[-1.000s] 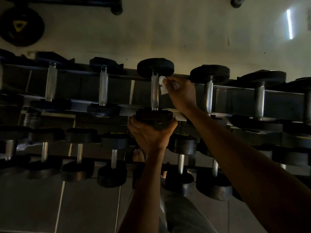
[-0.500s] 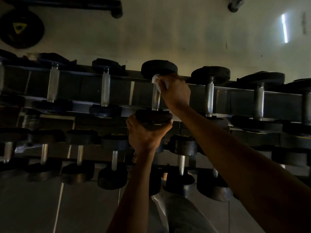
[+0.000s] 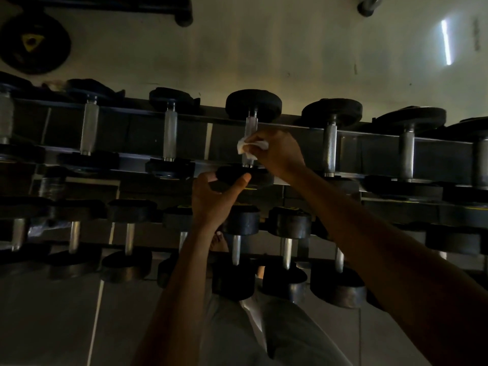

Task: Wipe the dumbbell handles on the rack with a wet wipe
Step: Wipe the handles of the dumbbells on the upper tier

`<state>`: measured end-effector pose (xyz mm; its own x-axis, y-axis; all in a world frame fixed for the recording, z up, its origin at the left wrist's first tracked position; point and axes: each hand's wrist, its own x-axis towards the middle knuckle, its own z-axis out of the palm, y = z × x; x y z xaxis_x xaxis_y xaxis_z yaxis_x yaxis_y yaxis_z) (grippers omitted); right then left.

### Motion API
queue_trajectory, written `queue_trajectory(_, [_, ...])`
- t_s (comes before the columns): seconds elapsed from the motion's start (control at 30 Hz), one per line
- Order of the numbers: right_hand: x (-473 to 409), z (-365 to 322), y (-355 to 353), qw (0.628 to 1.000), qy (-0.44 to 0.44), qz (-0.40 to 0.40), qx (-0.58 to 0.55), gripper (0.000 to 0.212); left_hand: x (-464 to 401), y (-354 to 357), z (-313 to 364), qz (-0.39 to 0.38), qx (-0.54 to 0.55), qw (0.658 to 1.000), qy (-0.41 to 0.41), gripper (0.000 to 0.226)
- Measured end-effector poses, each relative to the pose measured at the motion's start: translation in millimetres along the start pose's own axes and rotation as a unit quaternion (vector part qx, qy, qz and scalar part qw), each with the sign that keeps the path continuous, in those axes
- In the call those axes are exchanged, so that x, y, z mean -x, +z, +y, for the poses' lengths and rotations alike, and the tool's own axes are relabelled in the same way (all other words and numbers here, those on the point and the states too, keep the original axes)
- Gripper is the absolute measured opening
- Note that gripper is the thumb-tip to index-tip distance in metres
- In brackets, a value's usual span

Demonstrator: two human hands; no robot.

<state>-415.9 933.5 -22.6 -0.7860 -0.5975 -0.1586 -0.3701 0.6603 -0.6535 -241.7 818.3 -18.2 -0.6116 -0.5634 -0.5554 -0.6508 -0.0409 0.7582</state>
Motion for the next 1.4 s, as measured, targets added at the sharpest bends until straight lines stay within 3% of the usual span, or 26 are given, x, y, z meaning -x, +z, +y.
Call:
queue_trajectory(0.27, [13.8, 3.4, -13.4, 0.990, 0.047, -0.131, -0.036, 0.023, -5.1, -0.3, 0.9, -0.028, -0.016, 0.999, -0.009, 0.084])
queue_trajectory(0.4, [9.2, 12.0, -10.0, 0.983, 0.133, -0.119, -0.047, 0.023, -13.1, -2.7, 1.1, -0.050, -0.014, 0.998, -0.025, 0.084])
queue_trajectory(0.47, [8.9, 19.0, -7.3, 0.971, 0.194, -0.127, -0.051, 0.020, -14.3, -3.5, 3.7, -0.056, -0.008, 0.998, -0.028, 0.081])
queue_trajectory(0.63, [10.2, 9.4, -15.7, 0.941, 0.243, -0.221, -0.086, 0.023, -15.3, -3.2, 5.0, -0.053, -0.011, 0.998, -0.040, 0.075])
queue_trajectory(0.7, [9.6, 7.5, -17.0, 0.920, 0.291, -0.236, -0.111, 0.023, -16.6, -3.5, 7.4, -0.061, -0.035, 0.997, -0.033, 0.057])
queue_trajectory(0.8, [12.8, 12.3, -18.8, 0.863, 0.404, -0.209, -0.222, 0.021, -17.8, -3.8, 14.9, -0.072, -0.067, 0.995, -0.021, 0.029])
queue_trajectory(1.0, [16.1, 16.6, -8.0, 0.808, 0.466, -0.158, -0.324, 0.021, -19.9, -9.1, 27.3, -0.103, -0.089, 0.990, -0.033, 0.030])
queue_trajectory(1.17, [0.4, 7.2, -14.4, 0.811, 0.433, -0.110, -0.379, 0.013, -22.2, -10.4, 31.0, -0.120, -0.088, 0.987, -0.051, 0.030])
queue_trajectory(1.4, [-33.8, 0.1, -17.5, 0.796, 0.432, -0.026, -0.423, 0.037, -20.4, -10.2, 28.9, -0.099, -0.091, 0.990, -0.036, 0.033])
